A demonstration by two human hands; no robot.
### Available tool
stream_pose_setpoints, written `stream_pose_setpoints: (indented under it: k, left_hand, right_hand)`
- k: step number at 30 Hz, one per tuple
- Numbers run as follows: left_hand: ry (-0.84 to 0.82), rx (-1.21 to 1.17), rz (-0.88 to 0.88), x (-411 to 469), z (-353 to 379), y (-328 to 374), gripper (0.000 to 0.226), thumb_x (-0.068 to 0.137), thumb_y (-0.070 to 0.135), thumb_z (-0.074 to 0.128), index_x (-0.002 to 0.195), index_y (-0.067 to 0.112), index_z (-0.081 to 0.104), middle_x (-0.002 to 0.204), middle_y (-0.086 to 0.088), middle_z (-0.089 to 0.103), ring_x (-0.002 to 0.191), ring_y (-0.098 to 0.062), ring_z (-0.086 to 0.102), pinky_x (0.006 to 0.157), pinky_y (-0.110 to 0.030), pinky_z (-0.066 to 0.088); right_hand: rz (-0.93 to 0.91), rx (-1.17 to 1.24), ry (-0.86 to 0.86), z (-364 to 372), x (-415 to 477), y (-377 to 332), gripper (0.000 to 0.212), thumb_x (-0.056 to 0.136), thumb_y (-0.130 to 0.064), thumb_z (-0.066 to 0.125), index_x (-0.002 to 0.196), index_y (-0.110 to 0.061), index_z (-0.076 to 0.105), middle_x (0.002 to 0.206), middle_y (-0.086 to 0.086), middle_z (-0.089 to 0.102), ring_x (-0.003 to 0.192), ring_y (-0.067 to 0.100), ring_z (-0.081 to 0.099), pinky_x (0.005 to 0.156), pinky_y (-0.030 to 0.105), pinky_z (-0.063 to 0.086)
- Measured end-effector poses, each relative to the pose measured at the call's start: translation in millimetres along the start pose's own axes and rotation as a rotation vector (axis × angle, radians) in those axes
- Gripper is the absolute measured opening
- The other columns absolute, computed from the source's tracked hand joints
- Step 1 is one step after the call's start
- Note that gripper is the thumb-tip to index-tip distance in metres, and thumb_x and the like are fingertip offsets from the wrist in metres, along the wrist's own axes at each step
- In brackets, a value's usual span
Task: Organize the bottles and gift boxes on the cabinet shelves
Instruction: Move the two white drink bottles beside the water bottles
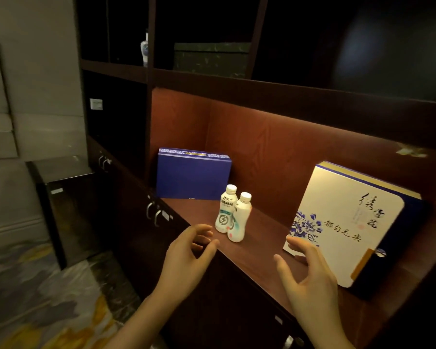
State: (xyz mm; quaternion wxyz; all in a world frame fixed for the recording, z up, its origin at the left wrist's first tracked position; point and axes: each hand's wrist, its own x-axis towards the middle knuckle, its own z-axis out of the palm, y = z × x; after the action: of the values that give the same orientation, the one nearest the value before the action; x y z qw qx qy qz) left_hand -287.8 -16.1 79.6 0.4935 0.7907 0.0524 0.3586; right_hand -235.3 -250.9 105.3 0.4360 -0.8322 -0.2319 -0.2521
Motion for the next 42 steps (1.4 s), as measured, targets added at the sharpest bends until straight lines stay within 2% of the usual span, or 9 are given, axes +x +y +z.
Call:
stream_pose_setpoints:
  k: [5, 8, 13, 20, 27, 32, 37, 40, 42]
  left_hand:
    - [0.000, 0.065, -0.013, 43, 25, -35, 0.028, 0.088, 0.034, 0.070, 0.114, 0.035, 0.063, 0.098, 0.020, 0.067, 0.096, 0.003, 0.064, 0.077, -0.016, 0.053]
    - [-0.003, 0.081, -0.046, 73, 47, -59, 0.027, 0.087, 0.034, 0.071, 0.112, 0.038, 0.062, 0.097, 0.021, 0.067, 0.096, 0.003, 0.063, 0.076, -0.016, 0.053]
    - [-0.023, 0.128, -0.105, 118, 81, -89, 0.030, 0.086, 0.033, 0.073, 0.110, 0.045, 0.058, 0.099, 0.018, 0.066, 0.096, 0.006, 0.061, 0.073, -0.016, 0.054]
    - [-0.057, 0.177, -0.166, 162, 109, -124, 0.034, 0.084, 0.029, 0.076, 0.115, 0.030, 0.062, 0.101, 0.015, 0.066, 0.092, 0.002, 0.063, 0.076, -0.022, 0.055]
    - [-0.159, 0.183, -0.270, 201, 128, -166, 0.056, 0.083, 0.031, 0.077, 0.134, 0.023, 0.053, 0.120, 0.010, 0.060, 0.104, -0.002, 0.058, 0.078, -0.013, 0.046]
    - [-0.269, 0.159, -0.337, 223, 145, -199, 0.076, 0.080, 0.035, 0.079, 0.145, 0.022, 0.042, 0.139, 0.005, 0.052, 0.120, -0.007, 0.053, 0.097, -0.028, 0.048]
    - [-0.374, 0.127, -0.355, 245, 160, -228, 0.089, 0.076, 0.035, 0.082, 0.150, 0.024, 0.034, 0.149, 0.006, 0.045, 0.134, -0.012, 0.044, 0.108, -0.037, 0.042]
    - [-0.420, 0.080, -0.338, 254, 167, -240, 0.085, 0.074, 0.031, 0.083, 0.145, 0.033, 0.037, 0.146, 0.012, 0.047, 0.133, -0.009, 0.044, 0.107, -0.035, 0.042]
    - [-0.465, 0.042, -0.321, 258, 170, -245, 0.084, 0.072, 0.033, 0.083, 0.140, 0.044, 0.036, 0.139, 0.022, 0.048, 0.127, 0.000, 0.046, 0.104, -0.027, 0.041]
  right_hand:
    - [0.033, 0.044, -0.042, 36, 40, 34, 0.048, 0.082, -0.034, 0.078, 0.120, -0.049, 0.053, 0.115, -0.038, 0.051, 0.107, -0.008, 0.055, 0.075, 0.006, 0.041]
    - [0.086, 0.088, -0.068, 56, 68, 59, 0.048, 0.083, -0.034, 0.078, 0.124, -0.045, 0.056, 0.120, -0.028, 0.059, 0.112, -0.005, 0.056, 0.083, 0.009, 0.044]
    - [0.169, 0.133, -0.122, 87, 112, 93, 0.049, 0.084, -0.032, 0.078, 0.127, -0.039, 0.056, 0.118, -0.026, 0.056, 0.107, -0.014, 0.051, 0.077, 0.000, 0.038]
    - [0.261, 0.149, -0.170, 133, 148, 133, 0.050, 0.083, -0.031, 0.079, 0.127, -0.034, 0.057, 0.122, -0.016, 0.060, 0.105, -0.003, 0.055, 0.080, 0.006, 0.040]
    - [0.392, 0.133, -0.259, 184, 170, 167, 0.069, 0.081, -0.036, 0.079, 0.141, -0.028, 0.045, 0.139, -0.010, 0.054, 0.122, 0.006, 0.053, 0.100, 0.028, 0.047]
    - [0.500, 0.177, -0.301, 215, 178, 181, 0.089, 0.076, -0.038, 0.084, 0.149, -0.027, 0.034, 0.147, -0.006, 0.049, 0.131, 0.014, 0.049, 0.107, 0.033, 0.044]
    - [0.548, 0.205, -0.305, 238, 183, 189, 0.089, 0.070, -0.040, 0.086, 0.143, -0.039, 0.035, 0.141, -0.018, 0.049, 0.126, 0.004, 0.049, 0.104, 0.024, 0.041]
    - [0.555, 0.206, -0.303, 250, 184, 188, 0.086, 0.070, -0.041, 0.086, 0.136, -0.050, 0.031, 0.132, -0.027, 0.048, 0.117, -0.003, 0.047, 0.097, 0.015, 0.038]
    - [0.562, 0.205, -0.301, 255, 186, 188, 0.085, 0.071, -0.042, 0.085, 0.135, -0.051, 0.031, 0.128, -0.029, 0.048, 0.115, -0.005, 0.047, 0.094, 0.014, 0.038]
